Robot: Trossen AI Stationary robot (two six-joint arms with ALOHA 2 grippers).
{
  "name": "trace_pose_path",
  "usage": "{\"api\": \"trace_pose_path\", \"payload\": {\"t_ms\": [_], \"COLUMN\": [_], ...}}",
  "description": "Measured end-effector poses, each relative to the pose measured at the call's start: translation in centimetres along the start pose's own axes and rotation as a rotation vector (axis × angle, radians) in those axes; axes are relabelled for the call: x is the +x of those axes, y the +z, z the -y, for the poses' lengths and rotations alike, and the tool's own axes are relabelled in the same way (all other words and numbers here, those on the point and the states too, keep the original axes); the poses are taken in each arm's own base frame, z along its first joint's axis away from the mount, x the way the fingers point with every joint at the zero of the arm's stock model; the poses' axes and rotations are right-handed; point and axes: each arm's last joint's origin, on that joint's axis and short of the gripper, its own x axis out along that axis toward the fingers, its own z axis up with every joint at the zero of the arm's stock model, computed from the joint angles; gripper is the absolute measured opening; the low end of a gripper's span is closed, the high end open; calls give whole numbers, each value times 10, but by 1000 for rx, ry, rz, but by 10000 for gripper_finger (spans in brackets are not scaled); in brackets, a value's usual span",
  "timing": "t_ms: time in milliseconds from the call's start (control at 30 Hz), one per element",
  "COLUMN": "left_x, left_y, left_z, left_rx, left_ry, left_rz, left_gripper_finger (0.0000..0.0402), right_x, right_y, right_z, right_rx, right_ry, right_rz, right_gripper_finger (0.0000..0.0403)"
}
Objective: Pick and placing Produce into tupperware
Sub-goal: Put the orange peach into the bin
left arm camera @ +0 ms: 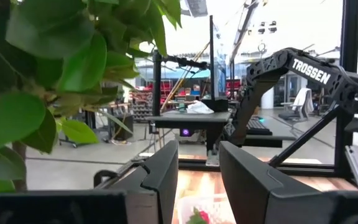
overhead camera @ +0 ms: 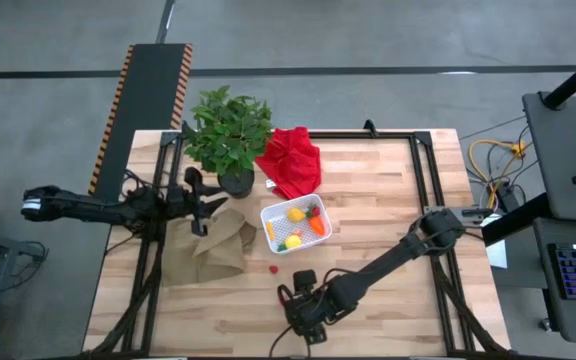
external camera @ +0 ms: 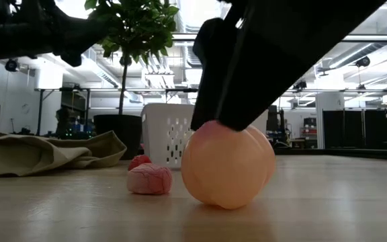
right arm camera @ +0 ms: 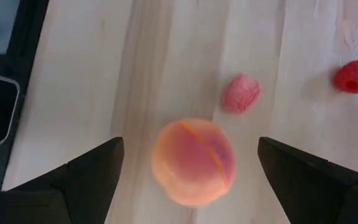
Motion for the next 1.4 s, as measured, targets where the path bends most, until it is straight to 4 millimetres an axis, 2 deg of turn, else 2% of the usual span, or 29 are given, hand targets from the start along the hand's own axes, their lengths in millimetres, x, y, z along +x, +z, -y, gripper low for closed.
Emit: {"api": "trace_pose_path", "payload": {"t_ms": [433, 733, 1167, 1400], "left_x": [3, 3, 3, 4], "left_y": [-9, -8, -8, -9], "left_z": [1, 1, 1, 1], "left_rx": [-1, -2, -1, 0], "left_ry": [-7, -7, -6, -6], "left_rz": [-66, -56, -59, -65], "left_gripper_finger": [105, 105, 105, 105], "right_x": [17, 25, 24, 24], "right_y": [-9, -18, -18, -17], "right_z": [1, 3, 3, 3], "right_rx": [38, 51, 43, 43], "right_ry": [5, -16, -23, -19], "right_rz": [35, 27, 29, 30], "right_gripper_finger": [363, 361, 238, 217]}}
